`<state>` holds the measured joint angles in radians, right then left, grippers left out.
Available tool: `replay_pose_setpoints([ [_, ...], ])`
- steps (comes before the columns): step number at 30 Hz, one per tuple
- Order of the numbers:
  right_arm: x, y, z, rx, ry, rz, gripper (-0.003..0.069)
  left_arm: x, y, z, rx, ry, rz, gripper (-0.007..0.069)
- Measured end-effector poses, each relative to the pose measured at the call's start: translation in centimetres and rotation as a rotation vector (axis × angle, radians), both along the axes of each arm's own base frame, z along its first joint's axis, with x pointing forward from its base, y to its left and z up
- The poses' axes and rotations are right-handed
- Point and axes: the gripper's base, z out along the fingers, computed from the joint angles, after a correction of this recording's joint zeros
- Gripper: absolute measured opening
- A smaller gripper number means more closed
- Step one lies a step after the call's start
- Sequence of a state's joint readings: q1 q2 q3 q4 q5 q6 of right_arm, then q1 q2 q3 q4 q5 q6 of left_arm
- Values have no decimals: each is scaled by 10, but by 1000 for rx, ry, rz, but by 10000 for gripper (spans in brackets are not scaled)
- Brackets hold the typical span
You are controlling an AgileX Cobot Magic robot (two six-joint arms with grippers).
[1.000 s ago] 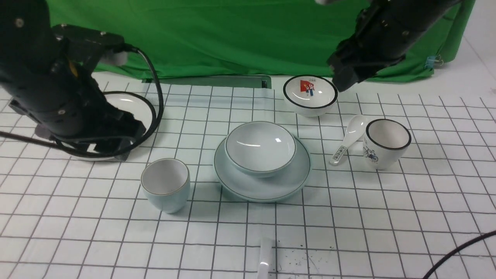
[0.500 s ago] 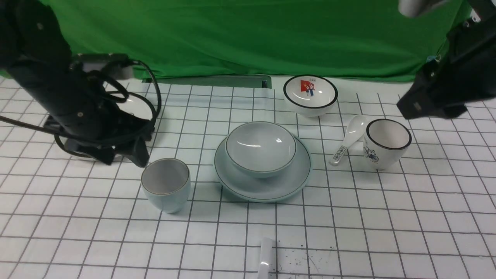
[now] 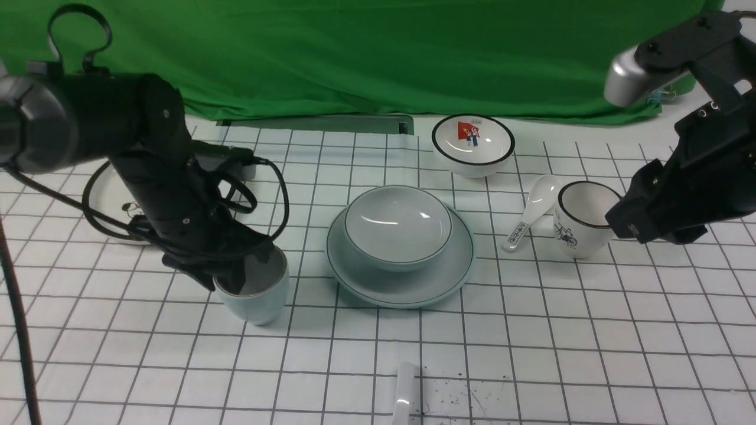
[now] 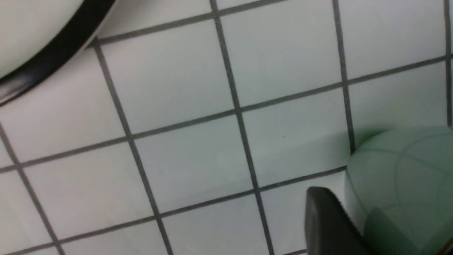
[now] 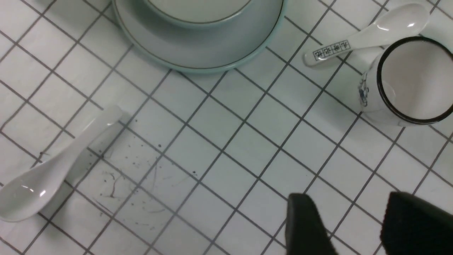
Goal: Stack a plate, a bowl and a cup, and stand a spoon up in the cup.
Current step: Use the left arm to grab a blue teacup, then use the left arm to put the blue teacup into the blue rice bowl in the middle
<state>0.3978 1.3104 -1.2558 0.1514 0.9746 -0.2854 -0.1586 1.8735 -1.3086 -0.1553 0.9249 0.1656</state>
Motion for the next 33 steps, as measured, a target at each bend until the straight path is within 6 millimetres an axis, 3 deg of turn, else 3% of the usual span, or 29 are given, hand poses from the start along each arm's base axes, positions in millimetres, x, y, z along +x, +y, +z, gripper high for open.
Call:
replay_pose_setpoints([
  [3,0,0,0,1,-2,0,342,0,1,10,9,-14,-7,-1],
  [8,0,0,0,1,-2,0,342,3,-7,68,-32,-158,-22,-6],
  [9,0,0,0,1,-3,0,342,2,-8,70,-34,-162,-24,-6],
  [10,-1,0,1,1,-3,0,342,2,-21,94,-49,-234,-66,-6],
  [15,-8,-3,8,10,-24,0,342,3,-74,129,-103,-334,-211,-6],
  [16,-9,-4,9,11,-26,1,342,4,-79,129,-107,-332,-220,-6],
  [17,-13,-5,13,15,-37,1,342,12,-96,126,-118,-316,-254,-6],
  [20,-18,-8,17,18,-44,2,342,24,-111,115,-119,-274,-279,-6],
  [22,-25,-10,22,22,-53,2,342,43,-120,90,-104,-208,-276,-6],
  [28,-32,-13,24,15,-38,6,342,76,-131,50,-75,-141,-267,-5],
  [33,-32,-13,24,13,-34,6,342,85,-136,30,-81,-109,-240,6],
])
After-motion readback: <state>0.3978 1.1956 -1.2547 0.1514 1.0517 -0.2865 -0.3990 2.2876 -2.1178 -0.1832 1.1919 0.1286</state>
